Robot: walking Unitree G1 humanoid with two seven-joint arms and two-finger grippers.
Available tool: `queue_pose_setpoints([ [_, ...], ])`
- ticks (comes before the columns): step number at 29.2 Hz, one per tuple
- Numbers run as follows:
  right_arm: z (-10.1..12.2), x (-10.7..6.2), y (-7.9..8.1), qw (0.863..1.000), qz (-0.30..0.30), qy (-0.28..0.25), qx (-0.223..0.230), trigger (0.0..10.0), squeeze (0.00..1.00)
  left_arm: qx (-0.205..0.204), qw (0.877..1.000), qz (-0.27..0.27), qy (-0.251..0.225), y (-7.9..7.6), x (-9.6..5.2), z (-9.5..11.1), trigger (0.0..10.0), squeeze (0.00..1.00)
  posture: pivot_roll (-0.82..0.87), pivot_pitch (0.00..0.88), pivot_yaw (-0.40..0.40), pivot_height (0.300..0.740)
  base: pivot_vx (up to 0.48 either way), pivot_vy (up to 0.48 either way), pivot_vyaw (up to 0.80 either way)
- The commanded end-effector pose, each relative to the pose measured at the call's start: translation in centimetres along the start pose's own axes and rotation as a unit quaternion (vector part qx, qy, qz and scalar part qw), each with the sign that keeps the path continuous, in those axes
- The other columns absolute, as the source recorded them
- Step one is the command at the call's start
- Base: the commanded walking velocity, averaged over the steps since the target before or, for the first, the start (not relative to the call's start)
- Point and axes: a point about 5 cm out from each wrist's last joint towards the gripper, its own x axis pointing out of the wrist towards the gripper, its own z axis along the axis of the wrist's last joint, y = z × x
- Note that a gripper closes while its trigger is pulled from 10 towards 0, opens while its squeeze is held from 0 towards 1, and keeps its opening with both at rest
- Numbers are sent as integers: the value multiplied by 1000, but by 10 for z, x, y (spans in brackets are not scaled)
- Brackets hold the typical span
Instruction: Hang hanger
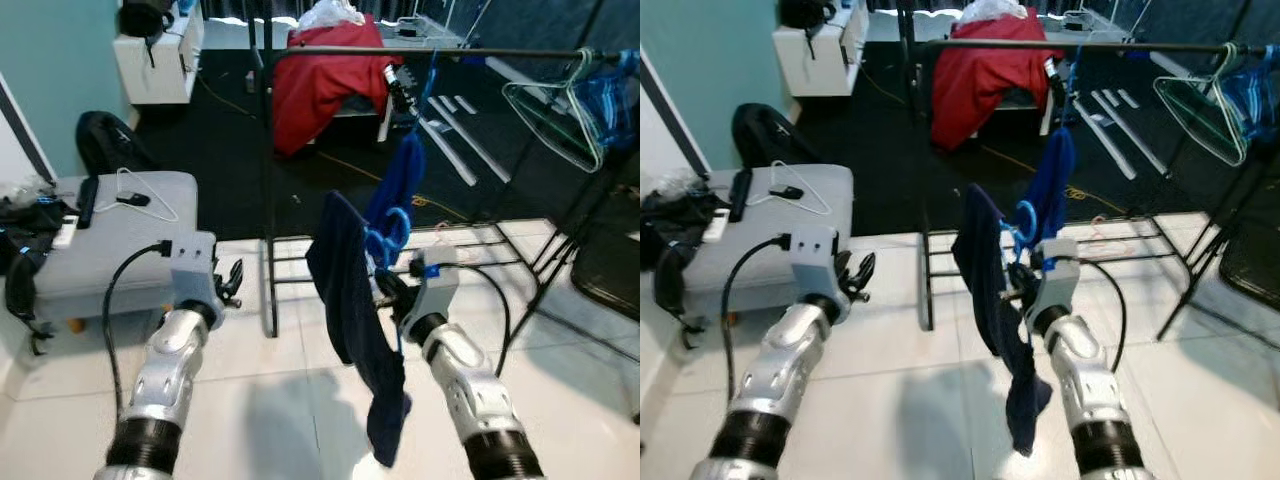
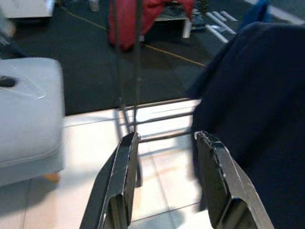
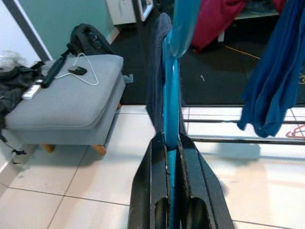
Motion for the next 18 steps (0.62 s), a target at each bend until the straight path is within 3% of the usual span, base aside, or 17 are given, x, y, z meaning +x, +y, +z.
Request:
queue_pose_setpoints([
  [1,8,2,0,1000,-3,-19,4,10000,0,0,1000,-5,5,-2,-1,-3,10000,0,-68,80,-35,740,412,0,-800],
  [6,8,2,-5,1000,-17,-15,3,10000,0,0,1000,-9,5,-4,1,-2,10000,0,-71,80,-32,740,400,0,-739],
  [18,10,2,-4,1000,-12,-21,-4,10000,0,0,1000,-15,5,-6,2,-2,10000,0,-69,79,-32,740,401,0,0],
])
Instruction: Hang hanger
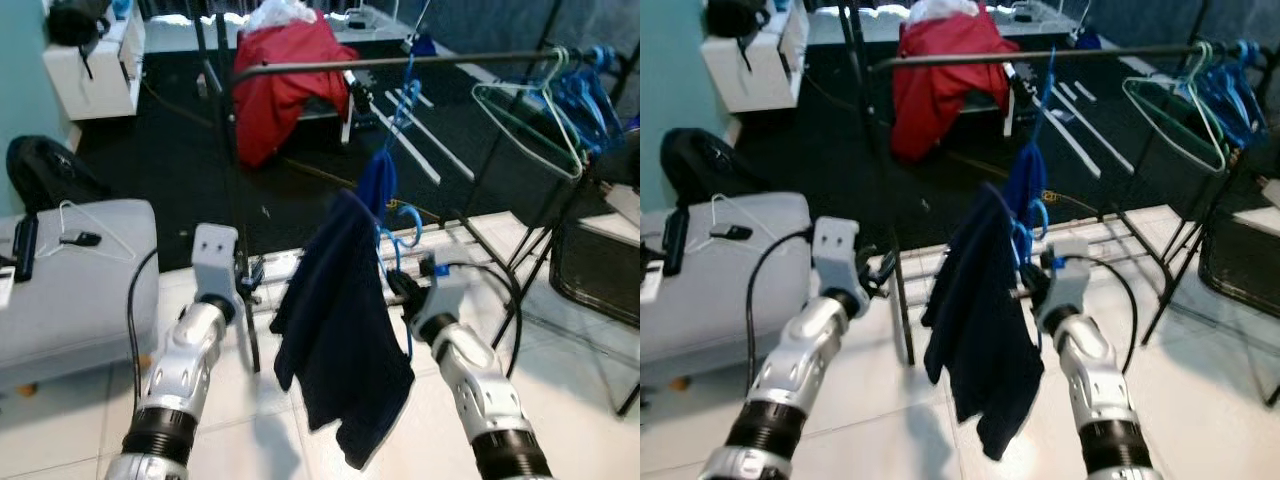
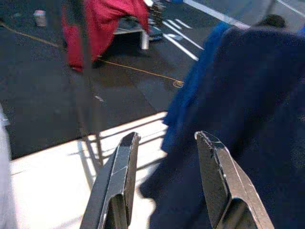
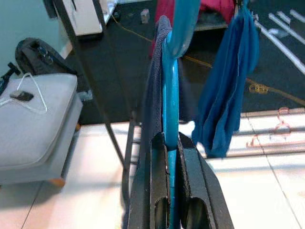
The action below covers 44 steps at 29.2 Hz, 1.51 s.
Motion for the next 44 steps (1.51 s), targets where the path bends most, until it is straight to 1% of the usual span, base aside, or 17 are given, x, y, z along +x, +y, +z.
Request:
queue_pose_setpoints([
  [1,5,2,4,1000,5,-17,4,10000,0,3,1000,7,9,5,-3,-5,10000,0,-69,79,-32,740,405,0,0],
  [6,5,2,5,1000,9,-15,4,10000,0,4,1000,7,10,6,-3,-5,10000,0,-70,78,-30,740,400,0,0],
  [8,3,2,6,1000,16,-6,4,10000,0,4,1000,10,10,6,-3,-5,10000,0,-70,78,-30,740,405,0,0],
  [11,-2,2,9,999,35,11,-14,10000,0,5,1000,12,10,6,-3,-5,10000,0,-70,80,-32,740,401,0,0],
  [19,-1,2,9,999,33,8,-11,10000,0,5,1000,11,12,6,-4,-6,10000,0,-72,76,-29,740,401,0,0],
  [25,1,2,5,1000,27,3,-8,10000,0,5,1000,5,15,4,-3,-8,10000,0,-75,71,-29,740,402,0,0],
  [31,10,4,-2,1000,24,-5,-11,10000,0,4,1000,2,15,2,-2,-7,10000,0,-77,63,-28,740,399,0,0],
  [33,17,8,-4,999,28,-9,-15,10000,0,4,1000,0,14,2,-2,-7,10000,0,-76,59,-28,740,403,0,0],
  [35,17,8,-4,999,28,-9,-15,10000,0,4,1000,0,14,2,-2,-7,10000,0,-76,59,-28,740,401,0,0],
  [36,23,10,-4,999,36,-12,-19,10000,0,4,1000,-1,14,2,-2,-7,10000,0,-76,57,-28,740,401,0,0],
  [38,23,10,-4,999,36,-12,-19,10000,0,4,1000,-1,14,2,-2,-7,10000,0,-76,57,-28,740,401,0,0],
  [40,40,15,-1,998,56,-18,-30,10000,0,-2,1000,-1,16,2,-2,-8,10000,0,-74,55,-28,740,201,0,0],
  [42,40,15,-1,998,56,-18,-30,10000,0,-2,1000,-1,16,2,-2,-8,10000,0,-74,55,-28,740,0,0,0],
  [43,48,18,0,997,63,-23,-33,10000,0,-4,1000,-1,19,2,-1,-8,10000,0,-75,58,-28,740,0,0,0],
  [44,48,18,0,997,63,-23,-33,10000,0,-4,1000,-1,19,2,-1,-8,10000,0,-75,58,-28,740,0,0,0],
])
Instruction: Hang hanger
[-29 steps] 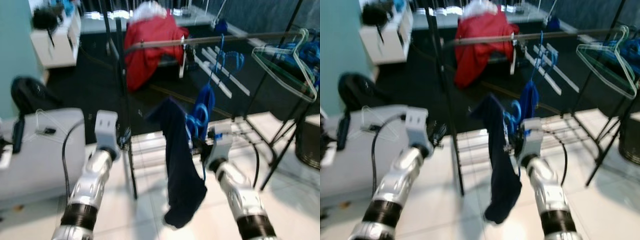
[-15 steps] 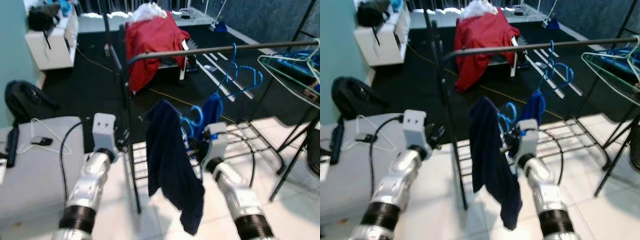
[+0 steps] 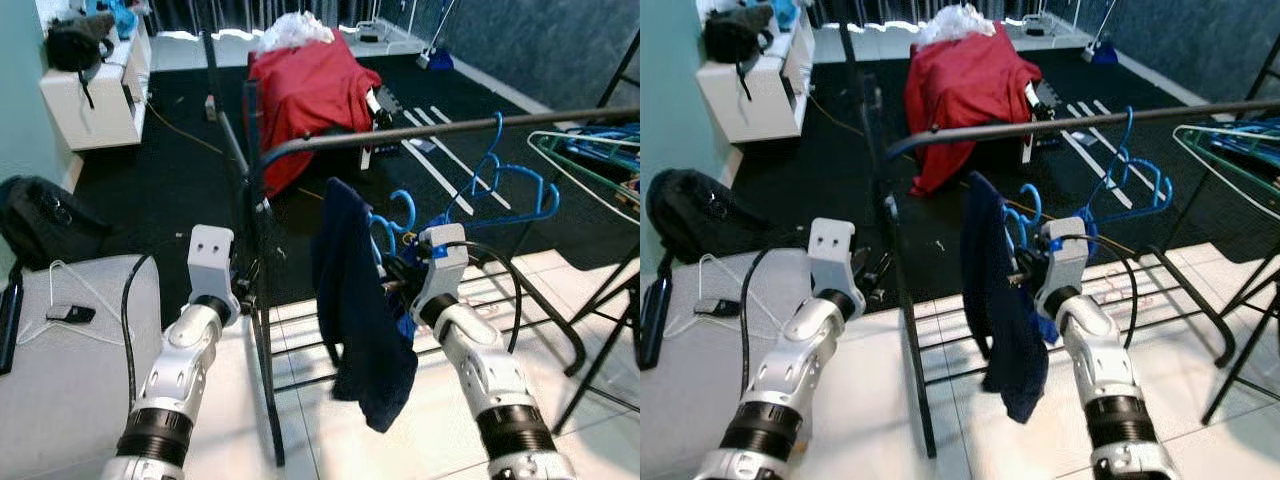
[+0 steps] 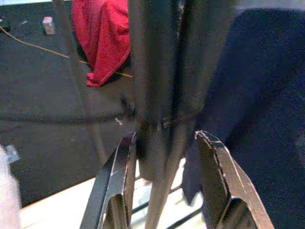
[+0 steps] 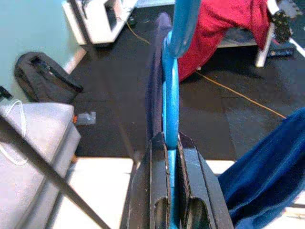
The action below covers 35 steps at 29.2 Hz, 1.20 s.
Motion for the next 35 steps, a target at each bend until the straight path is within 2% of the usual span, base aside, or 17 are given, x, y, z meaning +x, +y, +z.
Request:
queue_pose_setpoints([
  [1,27,8,10,999,26,-42,-2,10000,0,-3,1000,3,14,4,-1,-5,10000,0,-74,64,-29,740,0,0,0],
  [8,41,12,11,998,30,-61,-5,10000,0,1,1000,1,16,4,-1,-5,10000,0,-72,70,-31,740,0,0,0],
  [16,47,13,14,997,40,-67,-13,10000,0,6,1000,1,17,5,-3,-5,10000,0,-68,78,-31,740,0,0,0],
  [22,57,19,12,997,34,-67,-17,10000,0,26,999,-24,1,2,-5,-2,10000,0,-66,85,-30,740,0,0,0],
  [23,59,19,11,997,33,-65,-18,10000,0,23,998,-55,-18,-3,-10,1,10000,0,-68,87,-29,740,0,0,0],
  [26,59,19,11,997,33,-65,-18,10000,0,23,998,-55,-18,-3,-10,1,10000,0,-68,87,-29,740,0,0,0],
  [28,64,21,6,998,30,-61,-11,10000,0,29,988,-146,-51,-11,-32,4,10000,0,-61,93,-34,740,0,0,0],
  [30,64,21,6,998,30,-61,-11,10000,0,29,988,-146,-51,-11,-32,4,10000,0,-61,93,-34,740,0,0,0],
  [31,66,22,3,998,30,-56,0,10000,0,35,981,-181,-62,-13,-41,6,10000,0,-61,93,-34,740,0,0,0],
  [32,64,25,-1,998,38,-43,11,10000,0,59,973,-208,-84,-16,-49,12,10000,0,-62,98,-35,740,0,0,0],
  [33,64,25,-1,998,38,-43,11,10000,0,59,973,-208,-84,-16,-49,12,10000,0,-62,98,-35,740,0,0,0],
  [34,62,27,-4,998,45,-29,21,10000,0,73,965,-231,-101,-20,-53,21,10000,0,-62,98,-35,740,0,0,0],
  [35,62,27,-4,998,45,-29,21,10000,0,73,965,-231,-101,-20,-53,21,10000,0,-62,98,-35,740,0,0,0],
])
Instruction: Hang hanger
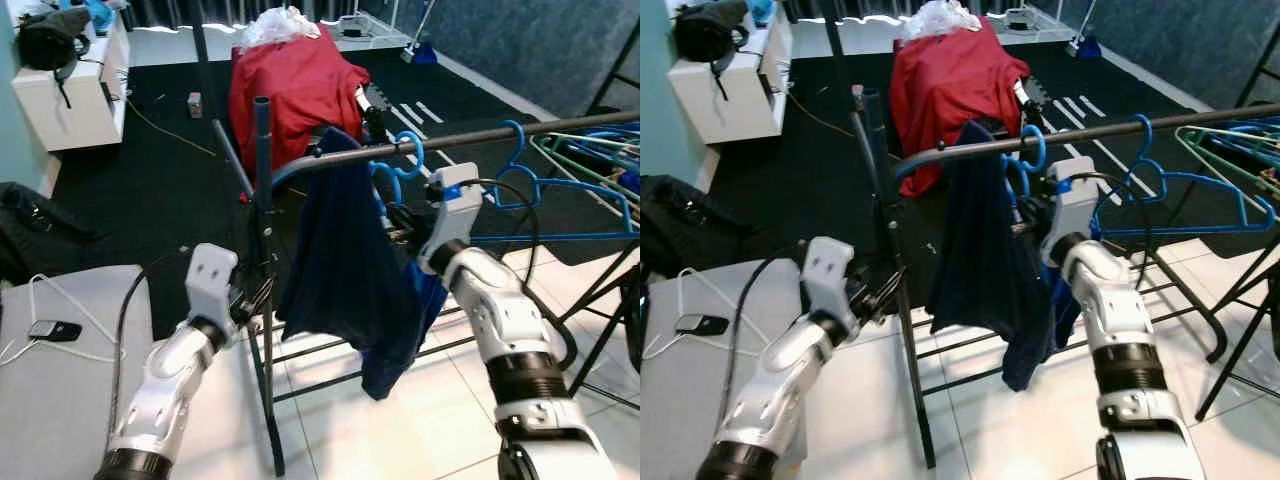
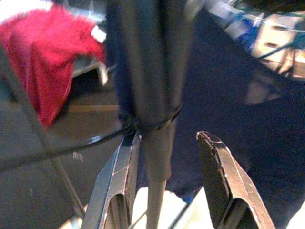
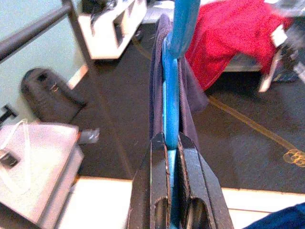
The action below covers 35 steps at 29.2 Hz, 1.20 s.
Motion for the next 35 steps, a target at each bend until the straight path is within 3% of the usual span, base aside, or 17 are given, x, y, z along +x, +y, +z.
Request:
queue_pose_setpoints([
  [1,4,1,-3,1000,3,-5,16,10000,0,10,998,-48,-34,-14,4,12,10000,0,-62,98,-35,740,0,0,0],
  [6,3,3,-6,1000,10,5,22,10000,0,28,996,-73,-44,-18,4,20,10000,0,-57,101,-43,740,0,0,0],
  [11,12,10,-9,998,45,29,39,10000,0,50,989,-130,-45,-29,6,33,10000,0,-59,105,-54,740,0,0,0],
  [18,16,12,-7,996,62,39,52,10000,0,53,987,-148,-41,-33,3,34,10000,0,-56,106,-57,740,0,0,0],
  [19,17,13,-7,996,60,40,55,10000,706,54,986,-152,-40,-33,1,35,10000,0,-55,106,-53,740,0,0,0],
  [20,18,13,-8,996,58,39,54,10000,1000,55,986,-155,-40,-33,0,35,10000,0,-54,106,-49,740,0,0,0],
  [26,22,13,-9,997,53,32,41,10000,1000,56,985,-158,-38,-33,-1,36,10000,0,-54,108,-45,740,0,0,0],
  [27,25,11,-6,998,54,13,21,10000,0,57,985,-159,-37,-33,-1,36,10000,0,-55,106,-42,740,0,0,0],
  [31,27,8,-1,998,58,-10,1,10000,0,57,985,-159,-35,-33,-2,35,10000,0,-55,106,-38,740,0,0,0],
  [32,29,3,6,998,55,-36,-20,10000,0,56,985,-161,-34,-33,-2,35,10000,0,-61,106,-30,740,0,0,0],
  [35,28,-1,12,997,47,-56,-16,10000,0,55,984,-165,-33,-34,-2,35,10000,0,-62,106,-29,740,0,0,0],
])
